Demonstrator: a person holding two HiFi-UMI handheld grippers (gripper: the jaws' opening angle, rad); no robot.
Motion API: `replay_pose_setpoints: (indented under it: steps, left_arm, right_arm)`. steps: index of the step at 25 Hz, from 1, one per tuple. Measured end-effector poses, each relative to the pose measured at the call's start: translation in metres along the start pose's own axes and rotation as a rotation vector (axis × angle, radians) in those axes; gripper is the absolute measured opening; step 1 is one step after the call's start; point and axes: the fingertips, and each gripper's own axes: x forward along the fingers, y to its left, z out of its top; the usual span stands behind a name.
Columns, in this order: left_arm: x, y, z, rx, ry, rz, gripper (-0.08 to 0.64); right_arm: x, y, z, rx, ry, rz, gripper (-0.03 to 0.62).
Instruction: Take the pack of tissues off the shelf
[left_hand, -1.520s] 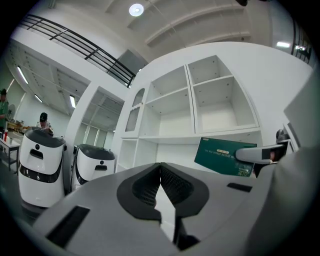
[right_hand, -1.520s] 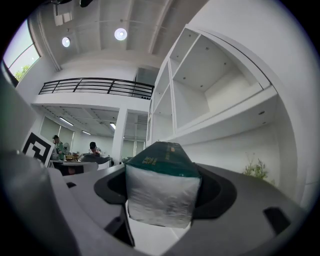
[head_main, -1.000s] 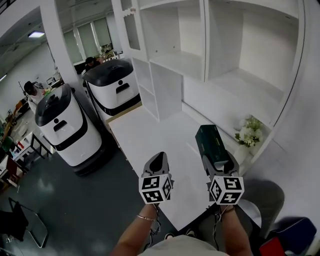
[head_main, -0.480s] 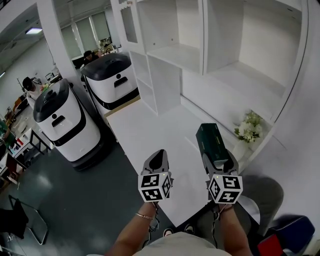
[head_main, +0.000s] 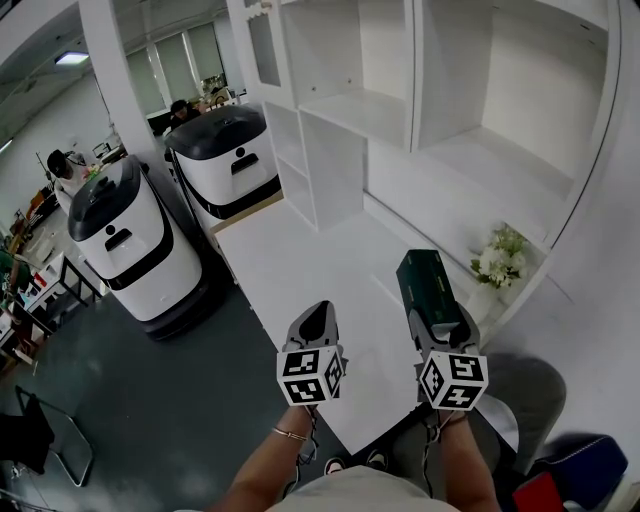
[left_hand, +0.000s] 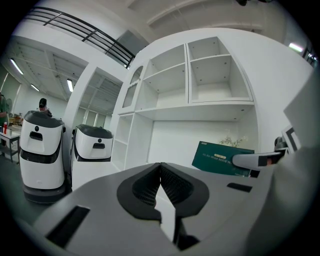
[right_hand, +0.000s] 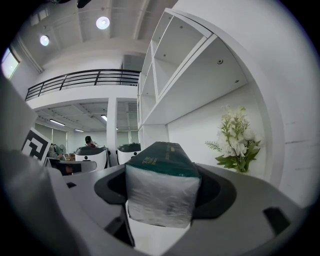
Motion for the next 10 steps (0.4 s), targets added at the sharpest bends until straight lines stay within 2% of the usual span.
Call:
replay_pose_setpoints:
  steps: [10]
  left_arm:
    - [-0.0035,0.0007,-0.0038,-0.015,0.005,-0.002,0.017]
  right_arm:
    - [-0.0063,0.0005,-0.0027,0.005,0.005,-0.012,0.346]
